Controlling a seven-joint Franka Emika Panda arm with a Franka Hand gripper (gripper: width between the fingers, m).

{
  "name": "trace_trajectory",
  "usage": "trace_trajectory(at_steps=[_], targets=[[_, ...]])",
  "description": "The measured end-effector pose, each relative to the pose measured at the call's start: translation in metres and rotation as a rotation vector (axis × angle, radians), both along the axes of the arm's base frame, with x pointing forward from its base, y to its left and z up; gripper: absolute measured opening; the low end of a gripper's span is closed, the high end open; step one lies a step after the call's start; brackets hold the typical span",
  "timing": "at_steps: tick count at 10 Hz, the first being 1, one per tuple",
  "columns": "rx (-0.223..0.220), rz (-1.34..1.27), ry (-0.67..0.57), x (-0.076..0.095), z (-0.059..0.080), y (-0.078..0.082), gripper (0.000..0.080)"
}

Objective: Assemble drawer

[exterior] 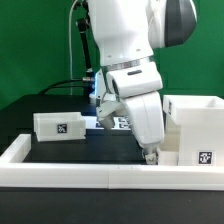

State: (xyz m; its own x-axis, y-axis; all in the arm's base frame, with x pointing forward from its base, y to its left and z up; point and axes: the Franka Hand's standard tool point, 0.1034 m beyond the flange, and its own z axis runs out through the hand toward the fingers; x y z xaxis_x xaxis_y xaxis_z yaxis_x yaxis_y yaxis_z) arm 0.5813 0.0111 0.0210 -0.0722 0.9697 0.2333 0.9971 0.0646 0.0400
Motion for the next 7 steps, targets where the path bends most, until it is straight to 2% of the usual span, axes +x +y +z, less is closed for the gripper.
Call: trace_trajectory(at_steps=[4,7], targets=[[0.000,-0.004,0.000,-0.0005,-0.0006,-0.0024,0.0649],[0.007,0.006,-0.006,0.0004,0.0006,0.0070,0.0649]])
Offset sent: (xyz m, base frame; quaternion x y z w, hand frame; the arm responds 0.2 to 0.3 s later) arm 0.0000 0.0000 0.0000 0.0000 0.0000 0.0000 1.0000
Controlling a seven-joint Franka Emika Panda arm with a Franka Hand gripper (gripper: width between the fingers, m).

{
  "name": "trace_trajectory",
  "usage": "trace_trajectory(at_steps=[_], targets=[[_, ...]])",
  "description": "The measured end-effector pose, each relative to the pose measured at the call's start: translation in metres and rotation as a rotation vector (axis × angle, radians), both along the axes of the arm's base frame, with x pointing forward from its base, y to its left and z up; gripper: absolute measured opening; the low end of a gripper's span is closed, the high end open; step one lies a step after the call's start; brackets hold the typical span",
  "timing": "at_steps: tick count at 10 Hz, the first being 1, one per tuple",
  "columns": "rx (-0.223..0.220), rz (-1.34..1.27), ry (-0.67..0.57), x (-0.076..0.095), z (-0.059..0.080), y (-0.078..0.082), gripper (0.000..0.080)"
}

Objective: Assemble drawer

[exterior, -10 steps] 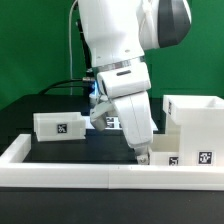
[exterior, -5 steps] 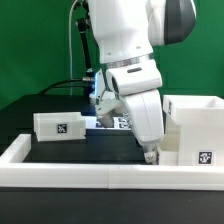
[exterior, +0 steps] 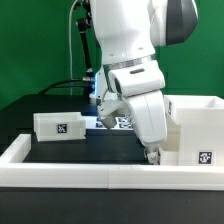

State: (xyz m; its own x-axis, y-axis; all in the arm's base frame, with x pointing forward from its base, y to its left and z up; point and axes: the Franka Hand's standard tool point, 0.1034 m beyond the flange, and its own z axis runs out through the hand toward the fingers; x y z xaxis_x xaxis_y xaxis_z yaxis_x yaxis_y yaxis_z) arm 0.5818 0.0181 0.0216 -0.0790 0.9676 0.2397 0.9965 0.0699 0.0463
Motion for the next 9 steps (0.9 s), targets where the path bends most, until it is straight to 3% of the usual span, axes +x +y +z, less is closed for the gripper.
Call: trace_trajectory(at_steps=[3,5,6,9], targets=[[0.004,-0.009,0.005,0.002,0.000,0.014,0.0649],[0.002,-0.013,0.007,0.002,0.000,0.014,0.0649],[0.000,-0.009,0.010,0.002,-0.002,0.005,0.0649],[-0.016,0.012,0.019,0.001,-0.001,-0.041,0.0649]])
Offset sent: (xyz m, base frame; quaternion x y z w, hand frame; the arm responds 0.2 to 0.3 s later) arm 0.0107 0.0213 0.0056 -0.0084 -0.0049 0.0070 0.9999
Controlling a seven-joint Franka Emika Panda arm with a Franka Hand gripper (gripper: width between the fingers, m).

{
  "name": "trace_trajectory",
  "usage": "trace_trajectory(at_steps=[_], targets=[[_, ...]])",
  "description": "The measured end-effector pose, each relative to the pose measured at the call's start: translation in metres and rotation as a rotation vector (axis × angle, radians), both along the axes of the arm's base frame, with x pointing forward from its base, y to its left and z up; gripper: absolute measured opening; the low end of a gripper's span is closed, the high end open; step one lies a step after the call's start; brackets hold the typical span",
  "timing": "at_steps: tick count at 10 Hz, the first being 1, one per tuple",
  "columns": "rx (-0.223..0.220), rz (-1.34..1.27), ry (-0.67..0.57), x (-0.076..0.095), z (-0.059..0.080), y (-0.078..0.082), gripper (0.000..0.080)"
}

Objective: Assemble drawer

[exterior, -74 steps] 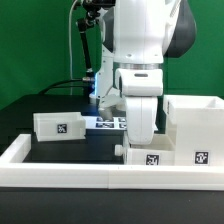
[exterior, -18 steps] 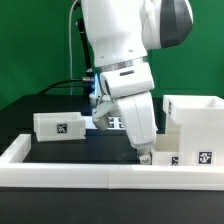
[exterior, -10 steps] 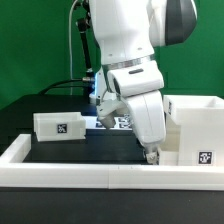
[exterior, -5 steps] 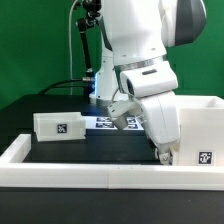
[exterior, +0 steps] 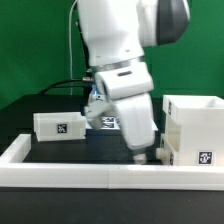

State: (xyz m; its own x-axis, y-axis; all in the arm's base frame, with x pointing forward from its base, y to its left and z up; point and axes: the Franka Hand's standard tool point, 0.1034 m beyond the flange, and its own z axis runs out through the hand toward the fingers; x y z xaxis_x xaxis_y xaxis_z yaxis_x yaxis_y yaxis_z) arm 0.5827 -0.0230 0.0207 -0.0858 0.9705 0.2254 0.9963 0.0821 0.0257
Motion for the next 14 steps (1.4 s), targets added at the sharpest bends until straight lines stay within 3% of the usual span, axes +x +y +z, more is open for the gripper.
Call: trace_trajectory(at_steps=[1,3,7,9,14], targets=[[-0.008,-0.015,-0.017,-0.004,0.003,-0.014,0.0649],[-0.030,-0.066,-0.028,-0.029,0.009,-0.038,0.0649],[-0.088,-0.190,-0.078,-0.078,0.030,-0.060,0.0649],[-0.082,-0.154,-0.025,-0.087,0.032,-0.069,0.0649],[-0.072,-0.353,0.016,-0.087,0.030,-0.069,0.0649]])
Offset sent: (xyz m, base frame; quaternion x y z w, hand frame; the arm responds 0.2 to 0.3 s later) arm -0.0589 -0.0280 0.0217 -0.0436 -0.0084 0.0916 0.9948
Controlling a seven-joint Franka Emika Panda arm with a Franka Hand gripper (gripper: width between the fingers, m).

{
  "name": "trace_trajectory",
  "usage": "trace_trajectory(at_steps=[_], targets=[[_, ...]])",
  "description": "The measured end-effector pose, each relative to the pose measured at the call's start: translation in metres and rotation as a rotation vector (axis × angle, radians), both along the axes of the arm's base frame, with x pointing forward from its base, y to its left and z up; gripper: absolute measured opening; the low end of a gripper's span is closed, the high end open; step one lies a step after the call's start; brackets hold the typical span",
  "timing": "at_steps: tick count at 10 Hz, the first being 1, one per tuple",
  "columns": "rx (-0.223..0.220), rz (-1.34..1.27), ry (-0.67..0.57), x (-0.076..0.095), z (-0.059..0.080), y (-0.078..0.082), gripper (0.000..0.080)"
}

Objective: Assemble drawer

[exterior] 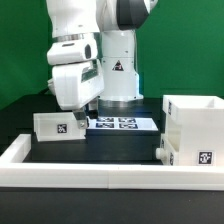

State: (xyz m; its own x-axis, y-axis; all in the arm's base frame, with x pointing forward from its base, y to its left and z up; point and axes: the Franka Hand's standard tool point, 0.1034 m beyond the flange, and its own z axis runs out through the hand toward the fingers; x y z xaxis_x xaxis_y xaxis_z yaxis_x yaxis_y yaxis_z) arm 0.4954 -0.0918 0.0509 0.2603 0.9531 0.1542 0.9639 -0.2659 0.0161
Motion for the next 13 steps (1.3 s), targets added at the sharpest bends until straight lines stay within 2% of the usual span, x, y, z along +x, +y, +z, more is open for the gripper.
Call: trace_trajectory(at_steps=[1,4,7,12,13], targets=[[0.006,-0.100,0.010,-0.002,0.000,-0.002,0.0649],[0.009,-0.428,0.021,-0.032,0.005,-0.024,0.0649],[0.025,-0.682,0.053,-0.046,0.012,-0.029,0.0649],[0.050,-0.940,0.092,-0.046,0.010,-0.027,0.0649],[0.048,-0.928,0.090,-0.047,0.010,-0.027,0.0649]])
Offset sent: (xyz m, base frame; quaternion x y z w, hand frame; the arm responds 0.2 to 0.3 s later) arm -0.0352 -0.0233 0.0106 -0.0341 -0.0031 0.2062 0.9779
